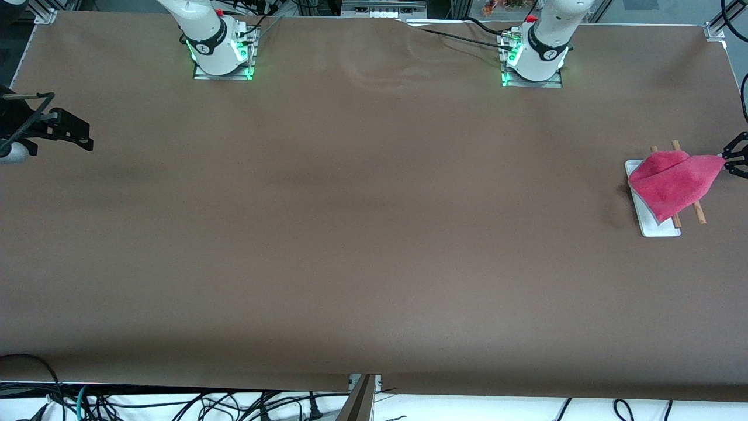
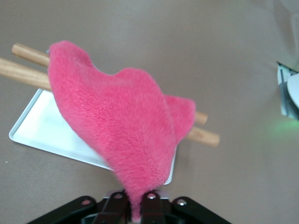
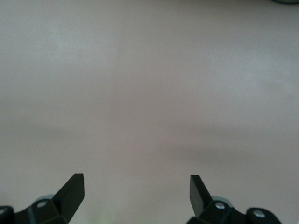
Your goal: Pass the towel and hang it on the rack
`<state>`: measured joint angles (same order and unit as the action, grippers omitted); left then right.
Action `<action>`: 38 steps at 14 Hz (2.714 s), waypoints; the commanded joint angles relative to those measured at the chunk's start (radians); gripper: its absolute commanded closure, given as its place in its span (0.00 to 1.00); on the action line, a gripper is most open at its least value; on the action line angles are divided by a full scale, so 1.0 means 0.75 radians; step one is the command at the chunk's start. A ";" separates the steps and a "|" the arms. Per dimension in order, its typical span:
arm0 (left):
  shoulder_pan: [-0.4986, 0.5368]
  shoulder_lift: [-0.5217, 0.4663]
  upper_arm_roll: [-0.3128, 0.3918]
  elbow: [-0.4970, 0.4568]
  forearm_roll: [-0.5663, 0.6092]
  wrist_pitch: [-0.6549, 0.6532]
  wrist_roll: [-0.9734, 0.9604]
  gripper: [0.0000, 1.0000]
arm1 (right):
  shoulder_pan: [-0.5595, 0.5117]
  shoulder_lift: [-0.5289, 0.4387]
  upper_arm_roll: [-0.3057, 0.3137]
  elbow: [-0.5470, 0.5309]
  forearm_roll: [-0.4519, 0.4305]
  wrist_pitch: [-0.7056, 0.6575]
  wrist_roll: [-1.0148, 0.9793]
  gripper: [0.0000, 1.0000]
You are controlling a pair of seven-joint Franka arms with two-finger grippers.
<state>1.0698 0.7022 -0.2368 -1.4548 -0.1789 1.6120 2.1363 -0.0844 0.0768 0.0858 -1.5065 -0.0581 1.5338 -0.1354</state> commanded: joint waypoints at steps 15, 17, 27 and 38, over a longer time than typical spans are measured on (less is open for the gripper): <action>-0.107 -0.067 -0.036 0.383 -0.072 0.148 -0.336 0.00 | -0.004 0.002 0.015 0.019 0.012 0.000 -0.020 0.00; -0.168 -0.181 -0.034 0.379 -0.026 0.127 -0.518 0.00 | -0.004 0.002 0.017 0.019 0.012 0.006 -0.018 0.00; -0.632 -0.502 -0.038 0.281 0.271 -0.120 -1.696 0.00 | -0.008 0.000 0.012 0.021 0.006 -0.002 -0.022 0.00; -0.811 -0.770 -0.228 0.005 0.316 -0.270 -2.383 0.00 | -0.006 0.000 0.015 0.021 0.014 0.000 -0.022 0.00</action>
<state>0.4550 0.2234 -0.3662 -1.3399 0.0426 1.4049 0.4364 -0.0828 0.0779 0.0919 -1.5034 -0.0556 1.5400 -0.1355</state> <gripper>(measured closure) 0.000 0.000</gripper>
